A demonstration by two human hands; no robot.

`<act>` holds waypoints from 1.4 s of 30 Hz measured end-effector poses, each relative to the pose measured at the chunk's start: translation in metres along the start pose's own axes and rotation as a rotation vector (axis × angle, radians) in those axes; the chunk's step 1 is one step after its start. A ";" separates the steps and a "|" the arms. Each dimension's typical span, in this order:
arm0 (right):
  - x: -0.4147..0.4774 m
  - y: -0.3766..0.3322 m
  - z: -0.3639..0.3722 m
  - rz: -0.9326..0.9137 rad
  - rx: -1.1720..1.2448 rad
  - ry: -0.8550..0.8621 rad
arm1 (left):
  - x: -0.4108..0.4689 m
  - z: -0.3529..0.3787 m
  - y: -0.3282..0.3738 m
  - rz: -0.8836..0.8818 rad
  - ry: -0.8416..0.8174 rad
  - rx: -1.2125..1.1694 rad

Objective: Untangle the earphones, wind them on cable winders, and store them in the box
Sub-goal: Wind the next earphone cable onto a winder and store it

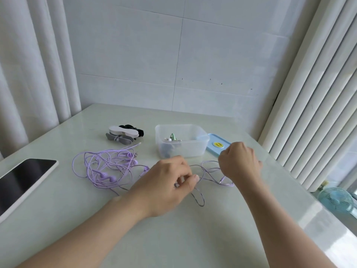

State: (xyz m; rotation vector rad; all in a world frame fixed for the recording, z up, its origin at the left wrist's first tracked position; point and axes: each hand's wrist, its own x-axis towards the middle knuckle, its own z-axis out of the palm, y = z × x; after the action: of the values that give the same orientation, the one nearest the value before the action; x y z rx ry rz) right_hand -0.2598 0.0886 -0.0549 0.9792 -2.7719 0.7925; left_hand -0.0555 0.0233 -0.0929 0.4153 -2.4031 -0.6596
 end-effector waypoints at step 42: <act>-0.031 -0.036 0.011 -0.673 0.496 -0.026 | 0.017 -0.023 0.005 -0.181 0.347 -0.405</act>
State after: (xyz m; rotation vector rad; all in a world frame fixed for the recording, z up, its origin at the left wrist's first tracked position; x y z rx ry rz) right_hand -0.2127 0.0770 -0.0566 1.8555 -2.0336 1.3370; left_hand -0.0550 0.0112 -0.0663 0.5263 -1.8633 -1.0373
